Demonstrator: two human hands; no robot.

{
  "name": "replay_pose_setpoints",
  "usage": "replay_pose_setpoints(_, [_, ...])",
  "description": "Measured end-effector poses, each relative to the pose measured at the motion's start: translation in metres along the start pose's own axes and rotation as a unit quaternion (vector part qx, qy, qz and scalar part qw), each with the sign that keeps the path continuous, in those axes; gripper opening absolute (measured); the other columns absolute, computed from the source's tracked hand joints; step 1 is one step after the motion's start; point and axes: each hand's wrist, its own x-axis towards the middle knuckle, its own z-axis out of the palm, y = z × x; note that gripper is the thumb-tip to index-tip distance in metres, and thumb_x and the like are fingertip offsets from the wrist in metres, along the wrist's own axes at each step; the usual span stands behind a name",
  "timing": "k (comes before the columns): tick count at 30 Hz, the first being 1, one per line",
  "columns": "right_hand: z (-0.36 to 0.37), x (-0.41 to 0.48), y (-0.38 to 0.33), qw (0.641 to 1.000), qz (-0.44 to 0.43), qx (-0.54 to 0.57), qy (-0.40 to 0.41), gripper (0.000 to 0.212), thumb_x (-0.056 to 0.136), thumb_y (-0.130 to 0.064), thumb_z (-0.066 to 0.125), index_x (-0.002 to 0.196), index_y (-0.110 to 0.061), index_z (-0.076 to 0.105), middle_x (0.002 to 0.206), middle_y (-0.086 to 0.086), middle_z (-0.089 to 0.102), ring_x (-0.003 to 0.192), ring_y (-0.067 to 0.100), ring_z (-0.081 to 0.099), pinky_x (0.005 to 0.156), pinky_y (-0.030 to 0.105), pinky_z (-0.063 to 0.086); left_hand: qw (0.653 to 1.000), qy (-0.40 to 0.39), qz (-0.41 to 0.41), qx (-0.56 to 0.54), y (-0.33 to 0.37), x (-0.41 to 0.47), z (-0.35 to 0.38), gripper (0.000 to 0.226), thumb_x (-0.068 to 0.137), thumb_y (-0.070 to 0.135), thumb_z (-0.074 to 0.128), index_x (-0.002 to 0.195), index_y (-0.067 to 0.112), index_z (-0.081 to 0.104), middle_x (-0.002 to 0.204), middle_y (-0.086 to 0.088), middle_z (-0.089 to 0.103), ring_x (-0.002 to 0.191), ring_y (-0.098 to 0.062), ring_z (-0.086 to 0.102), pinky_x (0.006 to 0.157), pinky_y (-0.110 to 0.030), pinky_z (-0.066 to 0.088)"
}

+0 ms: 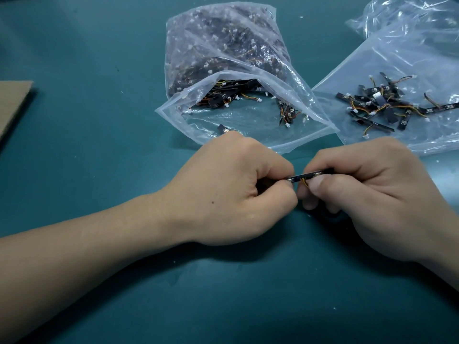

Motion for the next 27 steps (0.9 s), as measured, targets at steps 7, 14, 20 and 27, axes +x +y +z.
replay_pose_setpoints(7, [0.0006,-0.0007,0.0011,1.000,-0.013,-0.008,0.001,0.025,0.085,-0.030,0.051,0.069,-0.024,0.069,0.056,0.005,0.059,0.049,0.025,0.051,0.048,0.042,0.039,1.000,-0.017,0.011,-0.013,-0.0011,-0.0008,-0.0028,0.035,0.084,0.029,0.051,0.070,0.004,0.069,0.056,-0.009,0.053,0.060,-0.031,0.054,0.055,-0.043,0.044])
replay_pose_setpoints(14, [-0.0006,-0.0006,0.0011,0.999,-0.023,-0.021,-0.005,0.026,0.085,-0.029,0.052,0.068,-0.020,0.069,0.057,0.002,0.058,0.050,0.021,0.052,0.050,0.038,0.040,1.000,-0.002,0.002,-0.017,-0.0008,0.0007,-0.0009,0.032,0.082,0.025,0.054,0.066,0.000,0.065,0.054,-0.012,0.046,0.058,-0.032,0.050,0.055,-0.043,0.043])
replay_pose_setpoints(20, [-0.0002,0.0008,0.0007,0.999,-0.024,-0.026,-0.009,0.024,0.085,-0.029,0.052,0.067,-0.023,0.067,0.057,0.002,0.057,0.053,0.019,0.054,0.051,0.036,0.041,1.000,0.007,0.005,-0.016,0.0005,0.0017,-0.0002,0.034,0.080,0.027,0.053,0.062,-0.001,0.062,0.053,-0.012,0.043,0.057,-0.031,0.047,0.054,-0.042,0.042])
replay_pose_setpoints(27, [-0.0002,-0.0007,0.0021,1.000,-0.020,-0.015,-0.004,0.026,0.087,-0.028,0.052,0.069,-0.022,0.069,0.056,0.003,0.058,0.048,0.022,0.052,0.048,0.040,0.039,1.000,0.016,-0.010,-0.023,0.0003,-0.0003,-0.0011,0.034,0.082,0.026,0.054,0.063,0.001,0.066,0.053,-0.011,0.045,0.053,-0.028,0.046,0.050,-0.042,0.037])
